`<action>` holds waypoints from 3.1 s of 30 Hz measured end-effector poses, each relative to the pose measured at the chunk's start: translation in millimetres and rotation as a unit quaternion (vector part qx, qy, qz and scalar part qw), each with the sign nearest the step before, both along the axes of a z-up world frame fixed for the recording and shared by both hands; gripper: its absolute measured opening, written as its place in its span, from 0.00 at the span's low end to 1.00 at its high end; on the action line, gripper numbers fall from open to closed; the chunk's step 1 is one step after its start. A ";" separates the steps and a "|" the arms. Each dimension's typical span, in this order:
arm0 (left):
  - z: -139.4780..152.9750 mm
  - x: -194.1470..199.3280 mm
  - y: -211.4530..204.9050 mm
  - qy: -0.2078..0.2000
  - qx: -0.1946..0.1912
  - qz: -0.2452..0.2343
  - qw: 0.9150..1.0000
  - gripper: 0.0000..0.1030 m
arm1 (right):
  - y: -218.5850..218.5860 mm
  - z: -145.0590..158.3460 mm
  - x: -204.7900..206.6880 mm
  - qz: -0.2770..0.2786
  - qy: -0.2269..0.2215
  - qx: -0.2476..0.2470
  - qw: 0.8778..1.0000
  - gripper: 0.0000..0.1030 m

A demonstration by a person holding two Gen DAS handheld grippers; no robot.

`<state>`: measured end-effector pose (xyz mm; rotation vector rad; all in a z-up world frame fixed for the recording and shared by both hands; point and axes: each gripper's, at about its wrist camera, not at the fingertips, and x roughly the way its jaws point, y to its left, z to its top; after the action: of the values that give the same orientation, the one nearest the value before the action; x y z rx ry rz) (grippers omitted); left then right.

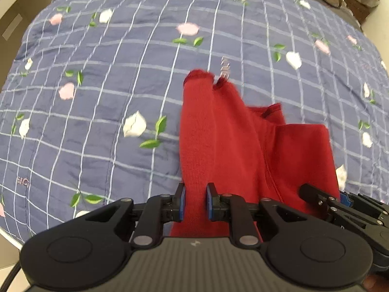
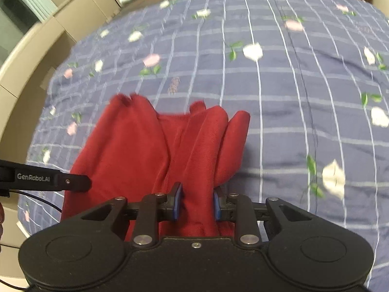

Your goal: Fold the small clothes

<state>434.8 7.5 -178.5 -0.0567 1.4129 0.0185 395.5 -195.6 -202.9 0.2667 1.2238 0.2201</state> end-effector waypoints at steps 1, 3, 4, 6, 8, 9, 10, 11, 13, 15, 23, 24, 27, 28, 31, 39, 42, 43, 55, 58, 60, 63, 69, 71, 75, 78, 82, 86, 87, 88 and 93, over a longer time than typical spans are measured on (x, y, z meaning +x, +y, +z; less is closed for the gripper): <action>-5.7 -0.7 2.1 0.007 0.000 -0.001 1.000 0.17 | 2.0 -5.0 -2.4 -0.004 0.009 -0.004 1.000 0.27; -16.4 -5.3 0.4 0.017 0.000 -0.005 1.000 0.18 | 3.5 -13.3 -6.4 -0.014 0.025 -0.015 0.999 0.27; -20.1 -7.7 0.4 0.020 0.002 -0.008 1.000 0.18 | 4.0 -16.5 -9.2 -0.019 0.029 -0.022 0.999 0.27; -23.1 -12.7 -3.1 0.018 0.011 -0.017 1.000 0.18 | 1.3 -19.5 -12.3 -0.030 0.034 -0.029 0.999 0.27; -25.8 -14.1 -4.1 0.018 0.015 -0.019 1.000 0.19 | -1.7 -21.1 -11.9 -0.034 0.040 -0.034 0.998 0.29; -26.1 -13.8 -4.1 0.019 0.015 -0.017 1.000 0.20 | -3.2 -22.6 -11.1 -0.035 0.043 -0.037 0.998 0.31; -26.9 -13.2 -3.5 0.022 0.015 -0.015 1.000 0.21 | -4.4 -23.7 -10.2 -0.034 0.046 -0.040 0.998 0.32; -27.3 -12.6 -2.7 0.024 0.015 -0.013 1.000 0.23 | -5.5 -24.9 -9.4 -0.035 0.048 -0.044 0.997 0.34; -28.1 -11.5 -1.8 0.029 0.015 -0.008 0.999 0.27 | -7.9 -24.8 -9.9 -0.037 0.050 -0.053 0.997 0.35; -30.2 -10.0 -1.3 0.033 0.016 -0.008 0.999 0.33 | -12.4 -23.2 -11.8 -0.044 0.050 -0.055 0.996 0.38; -15.6 -26.7 -5.0 0.023 0.028 0.004 0.999 0.56 | -24.5 3.1 -29.8 -0.051 0.009 -0.039 0.998 0.60; -10.4 -30.6 -6.9 0.018 0.033 0.004 0.999 0.59 | -25.9 8.2 -32.8 -0.051 0.002 -0.036 0.998 0.64; 9.1 -46.1 -12.0 -0.006 0.043 0.008 0.999 0.68 | -31.6 26.5 -45.4 -0.052 -0.027 -0.026 0.998 0.74; 17.7 -53.7 -13.5 -0.017 0.047 0.012 0.999 0.70 | -33.5 32.7 -50.3 -0.051 -0.036 -0.023 0.998 0.75; 41.7 -76.5 -15.4 -0.048 0.053 0.029 0.997 0.82 | -38.5 54.3 -68.8 -0.041 -0.070 -0.024 0.996 0.82; 98.6 -151.9 -17.8 -0.133 0.053 0.066 0.988 0.95 | -51.0 113.3 -129.3 -0.022 -0.166 -0.018 0.986 0.96; 115.8 -179.8 -17.0 -0.164 0.055 0.074 0.982 0.97 | -54.5 132.0 -152.7 -0.019 -0.195 -0.012 0.981 0.98; 121.4 -190.3 -16.9 -0.175 0.055 0.075 0.980 0.98 | -55.3 137.3 -160.1 -0.019 -0.203 -0.010 0.979 0.99; 162.3 -300.5 -8.8 -0.258 0.059 0.083 0.961 0.99 | -54.4 182.5 -260.0 -0.019 -0.264 0.007 0.964 0.99; 169.2 -325.3 -3.5 -0.264 0.059 0.087 0.959 0.99 | -50.6 192.8 -280.3 -0.021 -0.271 0.002 0.962 0.99; 173.6 -340.2 1.0 -0.270 0.060 0.088 0.957 0.99 | -48.3 199.4 -292.5 -0.025 -0.275 0.002 0.961 0.99; 178.0 -359.0 8.1 -0.277 0.062 0.085 0.955 0.99 | -42.8 206.3 -307.6 -0.026 -0.282 -0.001 0.959 0.99; 175.9 -386.9 25.6 -0.279 0.072 0.076 0.954 0.99 | -27.6 210.1 -329.6 -0.018 -0.283 -0.012 0.959 0.99; 172.8 -393.4 33.7 -0.278 0.075 0.071 0.955 0.99 | -21.0 207.3 -337.1 -0.016 -0.276 -0.016 0.961 0.99; 164.5 -401.6 49.6 -0.269 0.082 0.066 0.957 0.99 | -5.5 195.7 -347.5 -0.012 -0.250 -0.024 0.968 0.99; 160.1 -407.2 60.4 -0.265 0.081 0.059 0.959 0.99 | 4.9 185.8 -354.0 -0.007 -0.234 -0.029 0.972 0.99; 156.1 -408.6 69.2 -0.256 0.077 0.050 0.962 1.00 | 13.4 179.9 -356.3 -0.011 -0.223 -0.032 0.974 0.99; 156.2 -405.7 70.9 -0.245 0.078 0.044 0.965 1.00 | 16.2 179.9 -354.9 -0.016 -0.221 -0.032 0.975 0.99; 155.6 -404.4 70.2 -0.239 0.075 0.040 0.967 1.00 | 16.0 180.0 -354.6 -0.016 -0.221 -0.033 0.975 0.99; 155.3 -403.4 70.1 -0.236 0.070 0.035 0.969 1.00 | 15.9 180.0 -354.6 -0.016 -0.220 -0.033 0.975 0.99; 157.9 -405.2 63.8 -0.252 0.069 0.026 0.965 0.99 | 10.2 179.5 -354.8 -0.016 -0.219 -0.035 0.975 0.99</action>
<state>29.6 71.3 -20.6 0.0171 0.8969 0.1376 40.7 -185.4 -23.4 0.1645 0.7871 0.1951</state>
